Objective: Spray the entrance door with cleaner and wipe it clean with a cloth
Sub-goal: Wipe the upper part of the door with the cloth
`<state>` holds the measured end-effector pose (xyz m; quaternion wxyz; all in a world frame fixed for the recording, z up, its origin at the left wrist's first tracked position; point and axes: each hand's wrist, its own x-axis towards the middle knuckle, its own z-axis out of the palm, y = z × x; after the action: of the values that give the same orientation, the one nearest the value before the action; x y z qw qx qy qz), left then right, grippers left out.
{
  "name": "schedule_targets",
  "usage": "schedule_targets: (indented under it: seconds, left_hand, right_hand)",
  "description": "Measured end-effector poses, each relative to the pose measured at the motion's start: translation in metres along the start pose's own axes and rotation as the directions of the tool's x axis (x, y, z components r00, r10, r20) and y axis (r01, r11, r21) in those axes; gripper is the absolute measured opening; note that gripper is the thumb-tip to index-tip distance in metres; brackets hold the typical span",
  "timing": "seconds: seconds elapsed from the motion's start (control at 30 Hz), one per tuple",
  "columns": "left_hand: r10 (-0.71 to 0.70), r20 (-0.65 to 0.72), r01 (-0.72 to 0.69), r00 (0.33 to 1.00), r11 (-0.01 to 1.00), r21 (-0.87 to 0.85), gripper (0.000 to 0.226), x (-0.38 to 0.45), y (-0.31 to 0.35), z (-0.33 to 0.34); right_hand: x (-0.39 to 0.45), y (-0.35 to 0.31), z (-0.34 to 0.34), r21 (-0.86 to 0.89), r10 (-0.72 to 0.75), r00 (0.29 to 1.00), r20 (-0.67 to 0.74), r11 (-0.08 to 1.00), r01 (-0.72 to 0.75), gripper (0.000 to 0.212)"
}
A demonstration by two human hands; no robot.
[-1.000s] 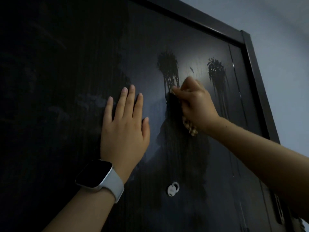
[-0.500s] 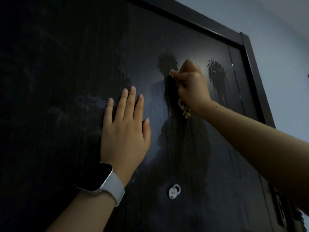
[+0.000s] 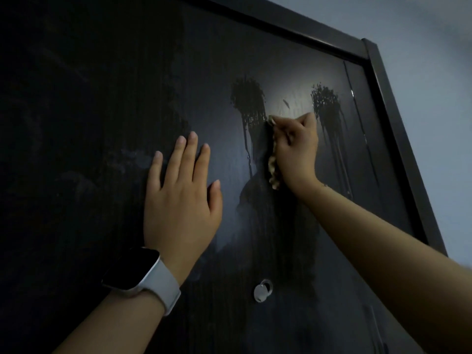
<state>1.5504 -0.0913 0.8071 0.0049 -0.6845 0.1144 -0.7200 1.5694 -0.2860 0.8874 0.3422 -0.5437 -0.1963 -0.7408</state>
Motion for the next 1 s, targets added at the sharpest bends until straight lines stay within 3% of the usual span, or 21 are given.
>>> schedule_targets:
  seconds: [0.1, 0.2, 0.27, 0.3, 0.33, 0.37, 0.47, 0.53, 0.6, 0.67, 0.7, 0.77, 0.8, 0.87, 0.93, 1.0]
  left_hand:
    - [-0.008, -0.001, 0.008, 1.000, 1.000, -0.030, 0.057, 0.000, -0.001, -0.002]
    - [-0.013, 0.028, 0.015, 1.000, 0.998, -0.053, 0.056, 0.001, 0.000, -0.006]
    - [-0.009, 0.059, 0.013, 0.998, 0.998, -0.064, 0.057, 0.003, 0.000, -0.012]
    - [-0.002, 0.077, 0.008, 0.997, 0.997, -0.071, 0.057, 0.005, -0.002, -0.015]
    - [0.012, 0.090, -0.005, 0.996, 0.997, -0.076, 0.056, 0.008, -0.005, -0.019]
    - [0.035, 0.096, -0.027, 0.995, 0.997, -0.077, 0.055, 0.010, -0.011, -0.023]
    - [0.129, 0.100, -0.121, 0.987, 0.989, -0.081, 0.052, 0.012, -0.028, -0.031]
    - [0.157, 0.085, -0.152, 0.984, 0.986, -0.067, 0.051, 0.012, -0.038, -0.034]
    - [0.112, 0.062, -0.110, 0.992, 0.993, -0.029, 0.052, 0.020, -0.050, -0.037]
    - [0.026, 0.049, -0.027, 0.998, 1.000, 0.015, 0.050, 0.035, -0.064, -0.039]
    - [-0.016, 0.042, 0.014, 0.999, 0.999, 0.030, 0.049, 0.041, -0.069, -0.039]
    - [-0.077, 0.042, 0.075, 0.996, 0.996, 0.055, 0.050, 0.048, -0.074, -0.037]
    - [-0.088, 0.043, 0.084, 0.995, 0.993, 0.084, 0.051, 0.047, -0.074, -0.036]
    - [-0.081, 0.030, 0.076, 0.996, 0.987, 0.140, 0.053, 0.042, -0.073, -0.032]
    - [-0.075, 0.029, 0.071, 0.997, 0.988, 0.138, 0.053, 0.040, -0.073, -0.030]
    - [-0.062, 0.023, 0.059, 0.998, 0.990, 0.127, 0.053, 0.040, -0.076, -0.029]
  right_hand:
    - [-0.058, -0.016, -0.010, -0.012, -0.264, 0.944, 0.199, 0.962, 0.272, 0.024]
    - [-0.127, -0.027, -0.039, 0.152, -0.491, 0.738, 0.462, 0.864, 0.479, 0.028]
    - [-0.139, -0.026, -0.053, 0.238, -0.566, 0.598, 0.568, 0.808, 0.539, 0.033]
    - [-0.131, -0.022, -0.055, 0.246, -0.586, 0.561, 0.584, 0.787, 0.566, 0.035]
    - [-0.118, -0.021, -0.053, 0.222, -0.583, 0.578, 0.572, 0.788, 0.575, 0.038]
    - [-0.099, -0.018, -0.046, 0.177, -0.562, 0.644, 0.519, 0.808, 0.562, 0.038]
    - [-0.034, -0.013, -0.025, -0.035, -0.282, 0.927, 0.248, 0.953, 0.300, 0.025]
    - [-0.014, -0.020, -0.011, -0.091, -0.098, 0.983, 0.154, 0.989, 0.113, 0.020]
    - [-0.030, -0.037, 0.000, -0.063, -0.109, 0.980, 0.166, 0.991, 0.121, 0.017]
    - [-0.078, -0.057, -0.001, 0.083, -0.265, 0.909, 0.323, 0.964, 0.252, 0.008]
    - [-0.107, -0.064, -0.008, 0.200, -0.380, 0.812, 0.443, 0.925, 0.324, 0.004]
    - [-0.147, -0.072, -0.026, 0.376, -0.639, 0.511, 0.575, 0.761, 0.529, 0.015]
    - [-0.149, -0.069, -0.029, 0.359, -0.652, 0.450, 0.610, 0.733, 0.578, 0.020]
    - [-0.120, -0.058, -0.026, 0.253, -0.608, 0.528, 0.593, 0.763, 0.595, 0.018]
    - [-0.072, -0.052, -0.020, 0.085, -0.484, 0.734, 0.476, 0.856, 0.509, 0.026]
    - [-0.027, -0.037, -0.010, -0.130, -0.358, 0.894, 0.271, 0.906, 0.402, 0.028]
